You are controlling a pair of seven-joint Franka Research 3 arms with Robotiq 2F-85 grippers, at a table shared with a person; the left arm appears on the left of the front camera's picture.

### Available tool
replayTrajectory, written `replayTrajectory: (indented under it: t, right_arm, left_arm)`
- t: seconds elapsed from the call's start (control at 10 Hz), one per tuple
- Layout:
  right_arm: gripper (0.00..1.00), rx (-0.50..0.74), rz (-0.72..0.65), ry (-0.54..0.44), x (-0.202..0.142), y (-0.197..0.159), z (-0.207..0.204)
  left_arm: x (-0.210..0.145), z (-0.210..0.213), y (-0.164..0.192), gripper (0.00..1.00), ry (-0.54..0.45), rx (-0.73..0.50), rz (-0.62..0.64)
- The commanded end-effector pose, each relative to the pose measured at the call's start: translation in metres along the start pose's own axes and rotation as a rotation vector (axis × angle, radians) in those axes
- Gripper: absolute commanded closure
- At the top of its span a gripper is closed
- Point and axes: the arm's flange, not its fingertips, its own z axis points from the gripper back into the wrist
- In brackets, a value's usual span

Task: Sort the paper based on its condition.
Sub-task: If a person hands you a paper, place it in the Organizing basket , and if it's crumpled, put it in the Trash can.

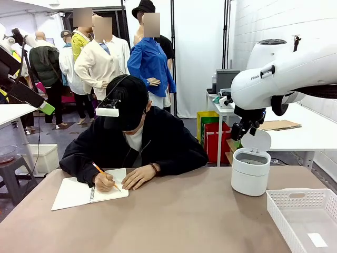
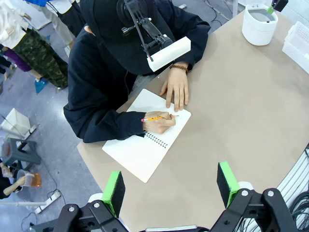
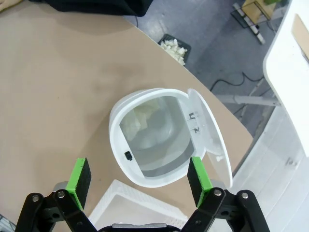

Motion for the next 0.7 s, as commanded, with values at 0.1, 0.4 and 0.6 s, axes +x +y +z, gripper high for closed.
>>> replayTrajectory:
  t: [0.1,0.4,0.6]
  right_arm:
    - [0.00,-0.033,-0.010,0.003,-0.0020,-0.0068,0.0003]
    - [0.00,-0.033,-0.010,0.003,-0.0020,-0.0068,0.0003]
    - [0.00,-0.033,-0.010,0.003,-0.0020,-0.0068,0.0003]
  left_arm:
    - [0.0002,0.0008,0.0005,0.00,0.000,-0.005,0.003]
    - [0.0002,0.0008,0.0005,0.00,0.000,-0.005,0.003]
    - [0.0002,0.0008,0.0005,0.00,0.000,-0.005,0.003]
